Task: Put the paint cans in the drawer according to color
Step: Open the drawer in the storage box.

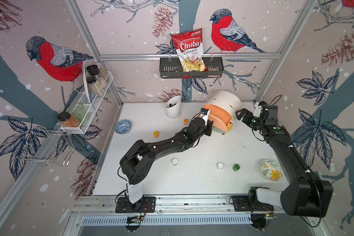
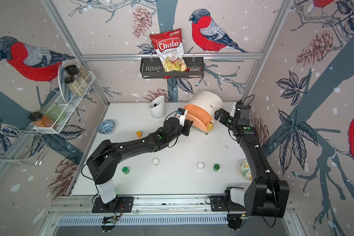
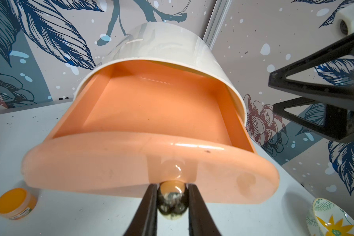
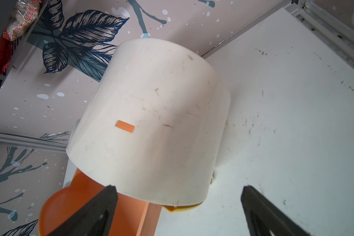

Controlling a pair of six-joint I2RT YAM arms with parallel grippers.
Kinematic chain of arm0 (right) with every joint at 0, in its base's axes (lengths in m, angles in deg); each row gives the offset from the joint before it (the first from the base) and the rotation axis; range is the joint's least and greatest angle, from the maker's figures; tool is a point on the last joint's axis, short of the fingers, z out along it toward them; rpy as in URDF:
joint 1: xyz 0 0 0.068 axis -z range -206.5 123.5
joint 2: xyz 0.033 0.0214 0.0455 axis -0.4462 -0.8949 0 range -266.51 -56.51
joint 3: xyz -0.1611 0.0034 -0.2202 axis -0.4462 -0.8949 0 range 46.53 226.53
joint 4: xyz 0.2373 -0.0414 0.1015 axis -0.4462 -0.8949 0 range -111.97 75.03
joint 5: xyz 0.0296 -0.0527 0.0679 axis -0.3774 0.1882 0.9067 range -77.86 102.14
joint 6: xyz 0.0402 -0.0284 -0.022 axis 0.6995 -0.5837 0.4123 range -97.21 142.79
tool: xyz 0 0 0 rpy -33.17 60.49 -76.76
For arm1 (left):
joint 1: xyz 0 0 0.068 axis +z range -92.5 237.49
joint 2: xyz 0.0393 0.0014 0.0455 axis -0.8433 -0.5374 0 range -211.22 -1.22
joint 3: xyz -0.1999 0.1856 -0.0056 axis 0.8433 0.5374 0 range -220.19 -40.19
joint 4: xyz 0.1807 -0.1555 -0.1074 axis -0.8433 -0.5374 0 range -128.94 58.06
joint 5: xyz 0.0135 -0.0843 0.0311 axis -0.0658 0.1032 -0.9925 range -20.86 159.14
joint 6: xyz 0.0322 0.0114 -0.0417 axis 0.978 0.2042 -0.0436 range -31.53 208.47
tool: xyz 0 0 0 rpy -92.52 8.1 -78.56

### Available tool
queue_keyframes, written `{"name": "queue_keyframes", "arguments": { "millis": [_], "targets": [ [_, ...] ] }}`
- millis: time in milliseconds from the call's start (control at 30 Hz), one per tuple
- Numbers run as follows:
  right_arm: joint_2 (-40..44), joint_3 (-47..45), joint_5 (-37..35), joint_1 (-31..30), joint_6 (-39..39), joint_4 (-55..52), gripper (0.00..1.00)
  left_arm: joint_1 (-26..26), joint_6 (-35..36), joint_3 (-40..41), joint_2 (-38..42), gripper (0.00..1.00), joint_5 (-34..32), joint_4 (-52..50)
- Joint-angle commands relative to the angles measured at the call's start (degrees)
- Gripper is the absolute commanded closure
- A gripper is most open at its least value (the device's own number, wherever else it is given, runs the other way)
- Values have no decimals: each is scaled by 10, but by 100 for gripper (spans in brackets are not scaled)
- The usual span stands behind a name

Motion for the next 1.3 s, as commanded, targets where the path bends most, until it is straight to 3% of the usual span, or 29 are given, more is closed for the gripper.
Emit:
{"name": "queue_keyframes", "arguments": {
  "millis": [0, 1267],
  "targets": [
    [4, -2, -13, 1, 2, -8, 0, -2, -7, 6, 7, 80, 1, 7],
    [71, -28, -21, -6, 7, -43, 0, -2, -32, 75, 51, 79, 3, 35]
  ]
}}
